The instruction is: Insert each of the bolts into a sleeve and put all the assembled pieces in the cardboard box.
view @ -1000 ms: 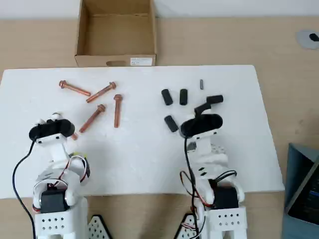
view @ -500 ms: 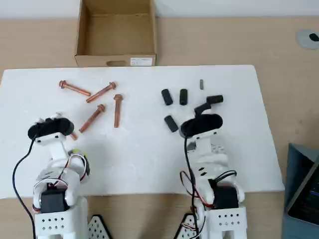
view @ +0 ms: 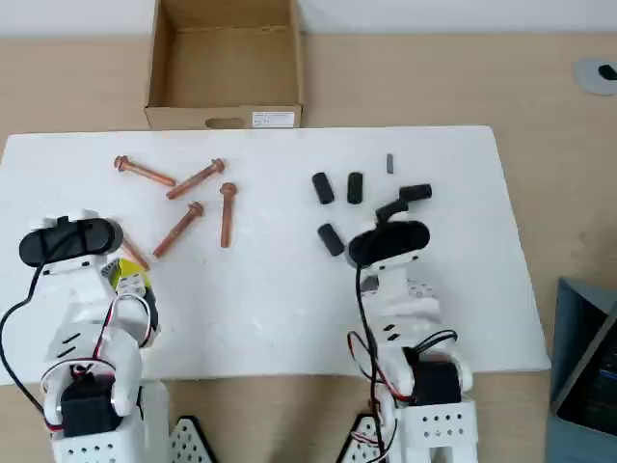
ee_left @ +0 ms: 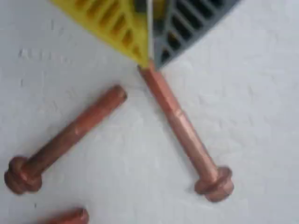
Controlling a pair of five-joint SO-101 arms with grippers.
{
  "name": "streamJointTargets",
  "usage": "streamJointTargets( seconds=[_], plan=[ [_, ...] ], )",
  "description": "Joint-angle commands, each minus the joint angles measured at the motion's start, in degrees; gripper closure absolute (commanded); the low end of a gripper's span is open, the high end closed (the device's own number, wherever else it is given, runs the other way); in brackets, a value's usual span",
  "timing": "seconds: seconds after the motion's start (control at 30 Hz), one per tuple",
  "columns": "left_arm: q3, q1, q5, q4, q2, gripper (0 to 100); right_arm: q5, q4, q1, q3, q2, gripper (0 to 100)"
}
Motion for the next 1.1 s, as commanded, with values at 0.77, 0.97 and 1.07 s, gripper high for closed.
streamJointTargets(
  seconds=[0.77, 0.97, 1.07],
  plan=[
    [-46.6, -2.0, -5.4, 13.0, 61.8, 99, 12.0, 7.4, 3.0, -14.2, -6.0, 98.7],
    [-54.5, -4.2, -7.4, 16.3, 69.5, 99, 13.5, 9.8, 3.3, -21.8, 2.5, 98.7],
    [-58.5, -5.5, -6.1, 16.5, 73.2, 99, 13.5, 9.4, 3.3, -29.8, 13.9, 98.6]
  ],
)
